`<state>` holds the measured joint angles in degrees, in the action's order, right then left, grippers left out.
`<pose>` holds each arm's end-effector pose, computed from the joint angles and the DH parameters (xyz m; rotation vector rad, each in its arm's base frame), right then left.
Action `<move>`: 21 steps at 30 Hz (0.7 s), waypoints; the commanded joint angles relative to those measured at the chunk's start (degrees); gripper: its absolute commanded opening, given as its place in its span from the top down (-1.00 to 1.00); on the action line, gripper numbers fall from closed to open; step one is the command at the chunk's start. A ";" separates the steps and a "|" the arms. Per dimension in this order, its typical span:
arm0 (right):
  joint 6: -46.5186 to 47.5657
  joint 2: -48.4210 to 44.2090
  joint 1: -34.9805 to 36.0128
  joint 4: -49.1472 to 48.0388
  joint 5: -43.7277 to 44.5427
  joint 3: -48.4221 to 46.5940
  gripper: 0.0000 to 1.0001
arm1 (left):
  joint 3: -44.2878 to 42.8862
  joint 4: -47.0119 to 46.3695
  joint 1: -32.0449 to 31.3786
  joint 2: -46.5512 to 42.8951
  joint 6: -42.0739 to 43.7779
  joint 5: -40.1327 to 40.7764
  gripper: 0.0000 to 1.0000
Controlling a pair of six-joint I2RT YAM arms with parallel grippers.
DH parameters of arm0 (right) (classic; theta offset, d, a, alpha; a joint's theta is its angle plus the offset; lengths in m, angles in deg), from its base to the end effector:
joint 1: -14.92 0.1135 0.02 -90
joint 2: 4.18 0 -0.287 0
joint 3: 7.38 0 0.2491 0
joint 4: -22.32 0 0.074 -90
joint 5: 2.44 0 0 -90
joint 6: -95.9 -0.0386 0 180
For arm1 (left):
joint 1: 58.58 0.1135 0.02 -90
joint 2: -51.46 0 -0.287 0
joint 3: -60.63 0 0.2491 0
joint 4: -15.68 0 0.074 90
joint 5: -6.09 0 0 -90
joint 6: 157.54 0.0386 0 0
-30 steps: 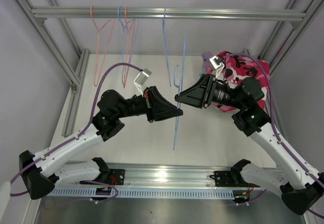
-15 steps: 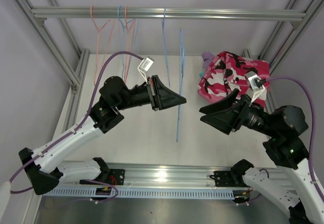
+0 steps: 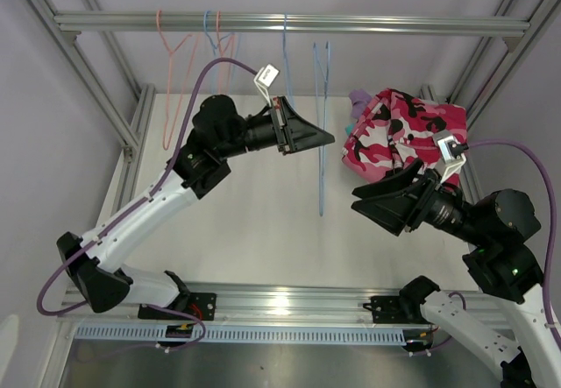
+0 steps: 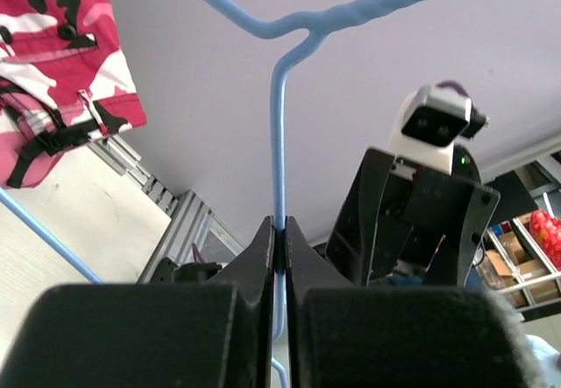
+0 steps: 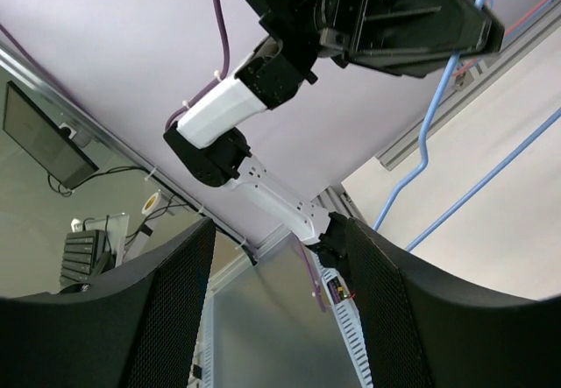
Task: Remove the trousers from the hanger
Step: Place the hanger at the clothesline.
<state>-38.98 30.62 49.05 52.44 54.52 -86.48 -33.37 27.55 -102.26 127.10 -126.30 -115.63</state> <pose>0.0426 0.0543 0.4773 -0.4117 1.4870 1.5078 0.1967 -0.2159 0.4821 0.3122 1.7501 -1.7808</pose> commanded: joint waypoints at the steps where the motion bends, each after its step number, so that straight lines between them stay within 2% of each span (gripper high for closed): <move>1: 1.46 -0.44 -0.03 0.34 1.31 -0.31 -0.31 | -6.31 1.62 1.75 1.70 -2.58 -1.15 0.99; 21: 4.89 0.44 -0.64 -0.54 2.54 2.32 -0.33 | -16.60 4.70 8.44 12.95 -5.57 -5.01 0.99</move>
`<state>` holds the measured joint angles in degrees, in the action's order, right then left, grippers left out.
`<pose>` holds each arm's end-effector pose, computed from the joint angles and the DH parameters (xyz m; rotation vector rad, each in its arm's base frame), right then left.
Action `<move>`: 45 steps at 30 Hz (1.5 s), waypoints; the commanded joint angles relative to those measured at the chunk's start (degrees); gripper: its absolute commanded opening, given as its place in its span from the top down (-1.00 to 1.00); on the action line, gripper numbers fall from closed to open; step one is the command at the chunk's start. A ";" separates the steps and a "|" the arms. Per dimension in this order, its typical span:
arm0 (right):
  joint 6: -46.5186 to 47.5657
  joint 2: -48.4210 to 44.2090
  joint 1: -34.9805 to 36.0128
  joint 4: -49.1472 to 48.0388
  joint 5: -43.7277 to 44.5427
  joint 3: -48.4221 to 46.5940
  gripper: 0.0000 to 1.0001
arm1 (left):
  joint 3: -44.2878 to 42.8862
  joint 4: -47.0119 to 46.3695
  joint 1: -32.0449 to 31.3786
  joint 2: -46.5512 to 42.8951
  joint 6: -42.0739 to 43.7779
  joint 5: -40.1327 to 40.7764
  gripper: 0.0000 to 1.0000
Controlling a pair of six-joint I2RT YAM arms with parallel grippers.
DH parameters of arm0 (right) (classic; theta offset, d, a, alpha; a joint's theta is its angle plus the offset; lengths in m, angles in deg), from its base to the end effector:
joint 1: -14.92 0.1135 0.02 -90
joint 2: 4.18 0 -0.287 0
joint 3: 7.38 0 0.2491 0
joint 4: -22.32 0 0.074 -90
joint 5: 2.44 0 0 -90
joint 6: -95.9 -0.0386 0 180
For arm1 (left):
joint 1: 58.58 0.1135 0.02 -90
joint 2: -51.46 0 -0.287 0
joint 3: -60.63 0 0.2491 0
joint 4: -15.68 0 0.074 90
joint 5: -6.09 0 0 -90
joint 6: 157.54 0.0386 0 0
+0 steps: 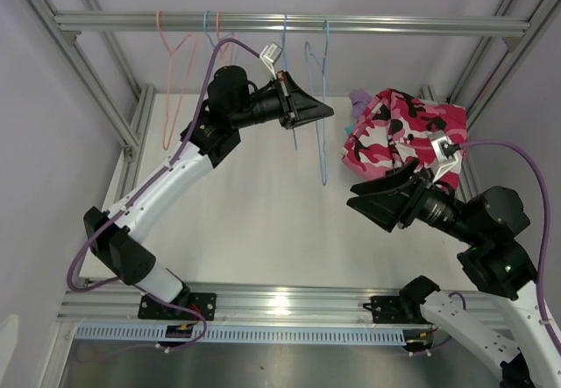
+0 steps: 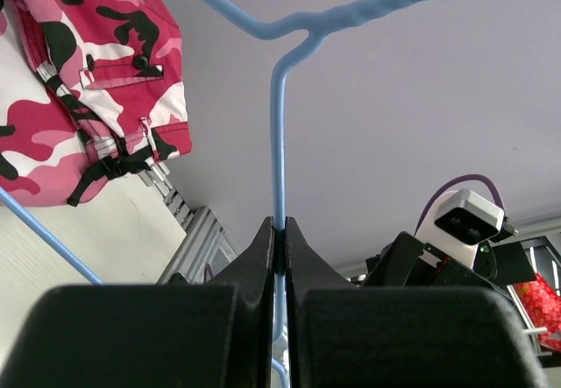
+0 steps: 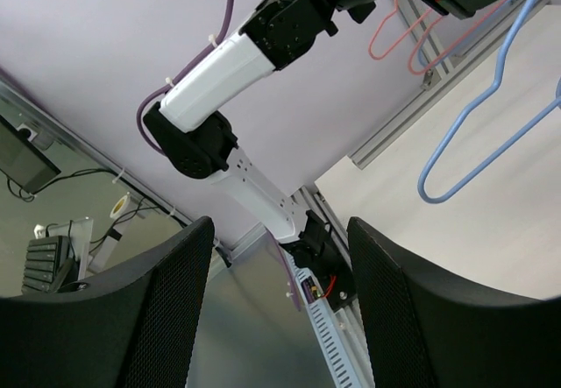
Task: Remove the trousers from the hanger
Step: Place the hanger at the clothesline.
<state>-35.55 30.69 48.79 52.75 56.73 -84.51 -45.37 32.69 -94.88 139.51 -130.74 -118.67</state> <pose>0.0502 0.0575 0.4671 -0.4025 1.5062 1.4328 0.2714 -0.2267 0.4788 0.1379 1.8783 -1.7554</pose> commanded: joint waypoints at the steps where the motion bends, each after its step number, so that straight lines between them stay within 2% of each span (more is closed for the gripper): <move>1: 1.55 0.46 -0.47 -0.76 0.42 0.44 -0.34 | -5.04 0.17 1.14 0.89 -0.88 -1.89 0.99; 11: 2.60 2.22 -4.51 -1.55 -3.36 0.36 -0.36 | -16.37 4.48 1.84 7.66 0.18 -2.68 0.99; 30: -2.05 7.49 -20.23 -10.33 -17.68 6.68 -0.37 | -18.49 3.26 5.44 13.55 -1.75 -4.52 0.99; 45: -3.72 10.04 -26.66 -15.79 -24.10 11.78 -0.36 | -25.43 4.05 7.02 20.05 -3.07 -5.05 0.99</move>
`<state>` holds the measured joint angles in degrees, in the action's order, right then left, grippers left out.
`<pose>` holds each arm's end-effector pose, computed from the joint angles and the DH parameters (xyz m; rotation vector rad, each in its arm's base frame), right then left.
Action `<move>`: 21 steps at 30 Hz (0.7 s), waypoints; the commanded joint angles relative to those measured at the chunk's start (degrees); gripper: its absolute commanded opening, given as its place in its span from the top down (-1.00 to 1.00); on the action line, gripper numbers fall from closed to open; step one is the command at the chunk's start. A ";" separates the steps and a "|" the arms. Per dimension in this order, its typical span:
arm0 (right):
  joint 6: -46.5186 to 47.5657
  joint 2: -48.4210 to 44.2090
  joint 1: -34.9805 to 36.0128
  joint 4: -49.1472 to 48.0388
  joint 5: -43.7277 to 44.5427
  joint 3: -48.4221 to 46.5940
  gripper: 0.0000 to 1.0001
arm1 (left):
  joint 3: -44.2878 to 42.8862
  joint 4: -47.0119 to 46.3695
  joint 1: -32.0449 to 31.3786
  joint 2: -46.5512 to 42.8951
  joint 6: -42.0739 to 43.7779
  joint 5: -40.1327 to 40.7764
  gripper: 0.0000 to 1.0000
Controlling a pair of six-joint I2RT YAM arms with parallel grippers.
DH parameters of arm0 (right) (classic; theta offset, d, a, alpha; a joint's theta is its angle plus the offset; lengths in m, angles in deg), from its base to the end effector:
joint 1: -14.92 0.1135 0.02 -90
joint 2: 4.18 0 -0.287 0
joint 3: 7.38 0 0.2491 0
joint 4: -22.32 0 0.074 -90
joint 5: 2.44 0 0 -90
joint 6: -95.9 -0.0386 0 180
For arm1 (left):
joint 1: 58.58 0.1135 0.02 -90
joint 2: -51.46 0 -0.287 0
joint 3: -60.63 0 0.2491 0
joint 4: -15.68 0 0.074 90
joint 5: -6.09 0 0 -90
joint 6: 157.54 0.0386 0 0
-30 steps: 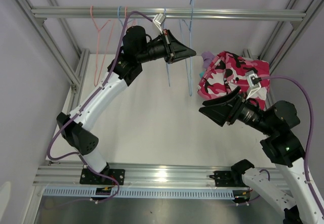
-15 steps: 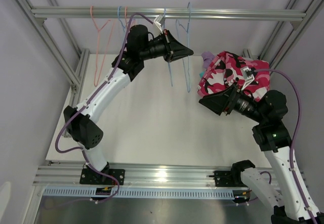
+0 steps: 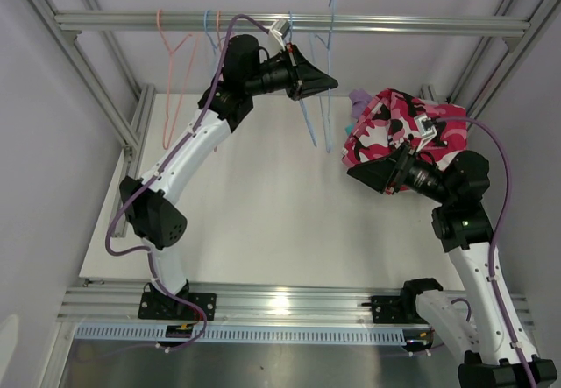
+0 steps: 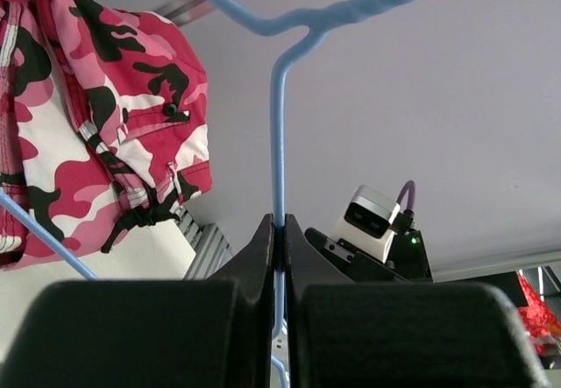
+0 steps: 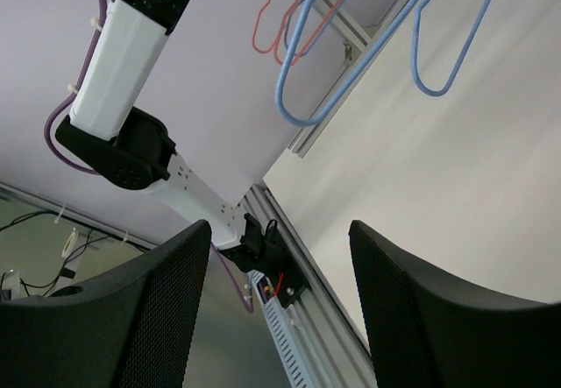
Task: Remove the trousers from the hanger
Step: Place the hanger at the clothesline.
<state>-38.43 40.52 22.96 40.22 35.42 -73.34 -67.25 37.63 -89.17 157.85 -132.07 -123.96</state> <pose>0.1400 0.0505 0.4114 -0.2763 1.6916 1.3799 0.3630 -0.2434 0.4793 0.0971 1.9118 -1.7606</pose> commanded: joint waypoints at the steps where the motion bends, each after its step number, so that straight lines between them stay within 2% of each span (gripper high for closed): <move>1: -1.01 0.29 -1.09 -3.26 -2.88 1.22 -0.36 | -4.08 -0.98 1.50 1.80 -1.82 0.33 0.99; 5: -2.59 1.17 -2.32 -8.08 -4.11 3.07 -0.36 | -4.61 -0.45 1.76 2.33 -1.91 0.68 0.99; 11: -3.56 1.78 -3.29 -10.29 -4.99 4.83 -0.36 | -2.86 0.78 2.02 1.72 -1.12 2.61 0.99; 21: -4.27 2.31 -4.95 -12.32 -6.22 6.06 -0.35 | 1.45 -1.06 1.85 -0.21 -4.99 6.82 0.99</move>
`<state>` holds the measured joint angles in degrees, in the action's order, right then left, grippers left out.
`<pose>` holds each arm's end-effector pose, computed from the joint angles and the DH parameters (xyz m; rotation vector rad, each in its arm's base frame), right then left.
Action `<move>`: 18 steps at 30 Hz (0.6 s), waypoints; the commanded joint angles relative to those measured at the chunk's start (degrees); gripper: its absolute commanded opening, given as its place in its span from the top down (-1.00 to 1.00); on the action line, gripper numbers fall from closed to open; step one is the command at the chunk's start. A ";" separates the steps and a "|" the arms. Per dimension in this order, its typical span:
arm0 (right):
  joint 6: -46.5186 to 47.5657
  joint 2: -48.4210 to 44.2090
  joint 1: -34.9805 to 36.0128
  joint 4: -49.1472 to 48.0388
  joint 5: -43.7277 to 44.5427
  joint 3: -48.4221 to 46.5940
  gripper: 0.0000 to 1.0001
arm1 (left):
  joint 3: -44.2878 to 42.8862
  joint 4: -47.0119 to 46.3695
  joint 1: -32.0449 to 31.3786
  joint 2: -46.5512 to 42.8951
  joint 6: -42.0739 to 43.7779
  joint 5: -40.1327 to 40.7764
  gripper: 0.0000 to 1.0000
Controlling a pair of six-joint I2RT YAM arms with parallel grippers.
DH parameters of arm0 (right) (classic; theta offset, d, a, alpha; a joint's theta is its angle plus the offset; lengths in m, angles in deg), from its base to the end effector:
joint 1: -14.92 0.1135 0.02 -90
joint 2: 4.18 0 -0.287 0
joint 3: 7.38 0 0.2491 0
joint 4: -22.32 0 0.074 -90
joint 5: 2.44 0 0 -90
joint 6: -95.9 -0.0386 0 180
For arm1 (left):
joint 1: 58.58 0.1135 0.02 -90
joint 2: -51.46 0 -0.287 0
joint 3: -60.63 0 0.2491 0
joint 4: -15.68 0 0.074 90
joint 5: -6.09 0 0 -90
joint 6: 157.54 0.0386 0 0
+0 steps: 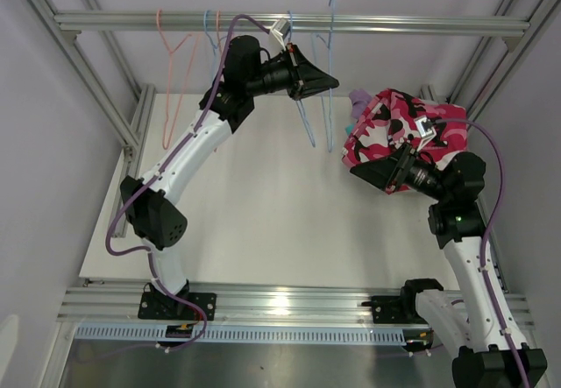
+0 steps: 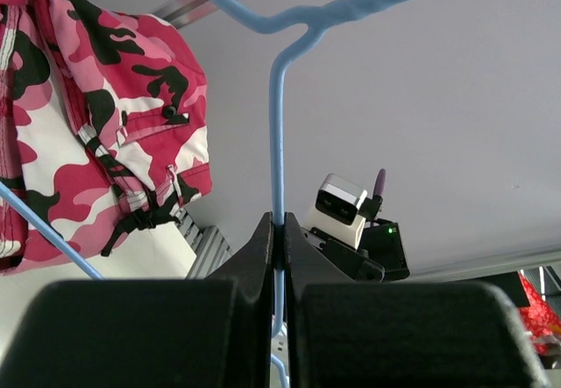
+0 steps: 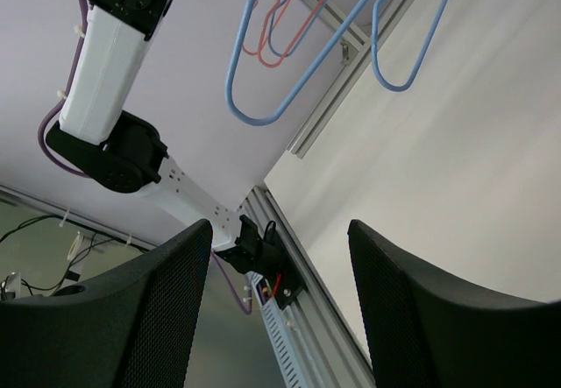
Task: Remove the trousers from the hanger
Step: Place the hanger at the clothesline.
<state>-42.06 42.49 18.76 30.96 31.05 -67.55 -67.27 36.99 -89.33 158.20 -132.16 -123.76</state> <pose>0.1577 0.0429 0.3885 -0.2463 1.6941 1.4170 0.3643 -0.2455 0.4780 0.0980 1.9064 -1.7621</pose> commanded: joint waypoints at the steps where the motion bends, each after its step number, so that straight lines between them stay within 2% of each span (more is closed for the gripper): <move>1: -0.81 0.35 -1.11 -3.40 -2.02 0.45 -0.35 | 2.17 -0.17 1.91 -0.83 -5.25 7.16 0.99; 13: -1.52 0.17 -2.52 -5.07 -3.17 1.15 -0.34 | 2.00 1.15 0.42 -1.80 -7.01 10.41 0.99; 18: -1.69 -0.09 -2.96 -5.60 -3.61 1.68 -0.35 | 0.59 4.48 0.16 -1.09 -7.19 11.90 0.99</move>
<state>-43.33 42.91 16.33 28.18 28.99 -66.08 -65.61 36.29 -90.07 156.67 -134.65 -116.40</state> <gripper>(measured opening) 0.675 0.014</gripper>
